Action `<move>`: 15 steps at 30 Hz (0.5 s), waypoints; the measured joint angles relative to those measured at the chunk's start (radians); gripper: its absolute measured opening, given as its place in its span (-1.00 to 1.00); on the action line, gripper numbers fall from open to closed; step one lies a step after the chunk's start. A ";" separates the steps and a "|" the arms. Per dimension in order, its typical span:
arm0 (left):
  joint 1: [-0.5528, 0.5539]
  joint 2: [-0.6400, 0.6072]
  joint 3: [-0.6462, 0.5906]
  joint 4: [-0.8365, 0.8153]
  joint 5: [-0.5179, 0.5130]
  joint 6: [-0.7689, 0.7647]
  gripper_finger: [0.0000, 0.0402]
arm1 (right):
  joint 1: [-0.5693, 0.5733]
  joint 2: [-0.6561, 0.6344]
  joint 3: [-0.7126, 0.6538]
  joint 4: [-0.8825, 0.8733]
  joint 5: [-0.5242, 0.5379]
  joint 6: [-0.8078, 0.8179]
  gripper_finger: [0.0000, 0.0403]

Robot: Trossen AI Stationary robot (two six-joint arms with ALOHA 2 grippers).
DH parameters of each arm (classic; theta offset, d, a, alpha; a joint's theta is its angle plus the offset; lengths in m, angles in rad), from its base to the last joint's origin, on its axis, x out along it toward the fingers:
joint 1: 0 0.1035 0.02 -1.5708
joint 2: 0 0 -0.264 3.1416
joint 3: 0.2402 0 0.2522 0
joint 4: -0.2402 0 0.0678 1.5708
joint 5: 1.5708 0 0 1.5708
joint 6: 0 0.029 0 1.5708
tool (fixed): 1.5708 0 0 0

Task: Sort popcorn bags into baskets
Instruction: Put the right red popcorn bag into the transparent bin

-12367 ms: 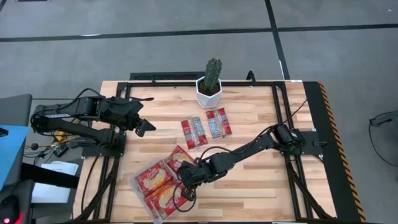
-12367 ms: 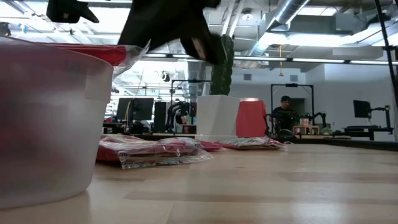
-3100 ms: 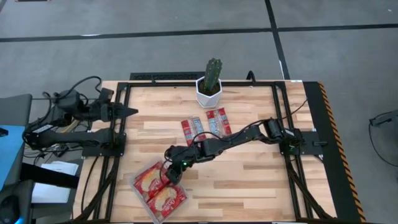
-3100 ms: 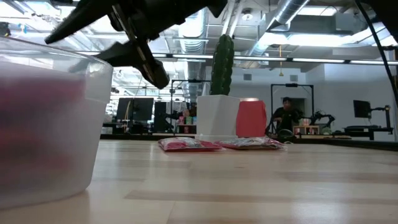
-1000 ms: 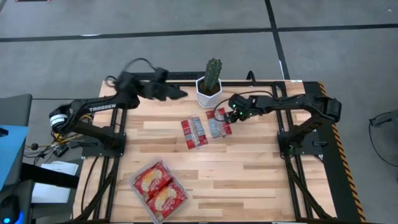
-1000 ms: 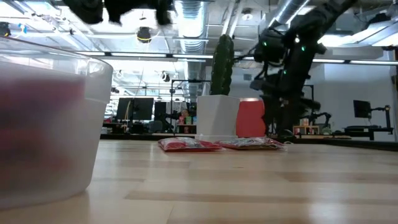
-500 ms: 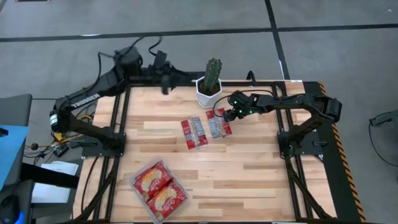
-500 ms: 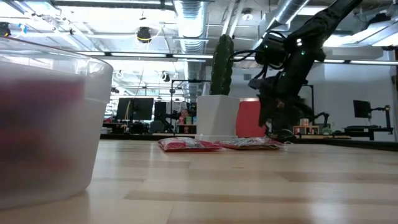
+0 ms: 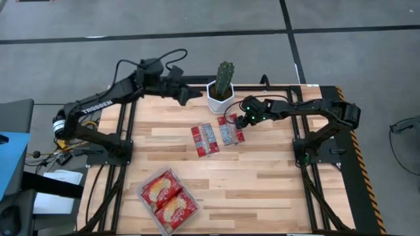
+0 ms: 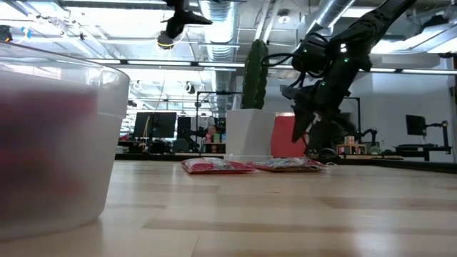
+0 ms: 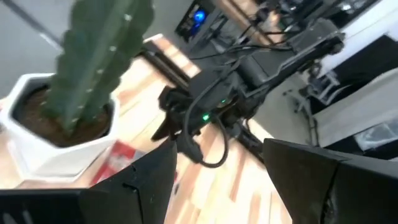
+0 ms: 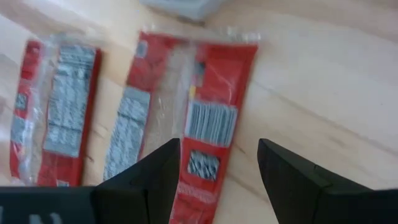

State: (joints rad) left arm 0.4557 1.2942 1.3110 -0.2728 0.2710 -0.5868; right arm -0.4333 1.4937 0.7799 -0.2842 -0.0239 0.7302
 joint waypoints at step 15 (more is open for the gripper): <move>-0.004 0.000 -0.124 0.265 0.014 -0.160 0.14 | 0.021 0.000 0.000 0.005 0.054 -0.032 0.19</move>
State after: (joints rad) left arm 0.4520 1.2942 1.1873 -0.0082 0.2846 -0.7472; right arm -0.4128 1.4937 0.7799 -0.2794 0.0305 0.6987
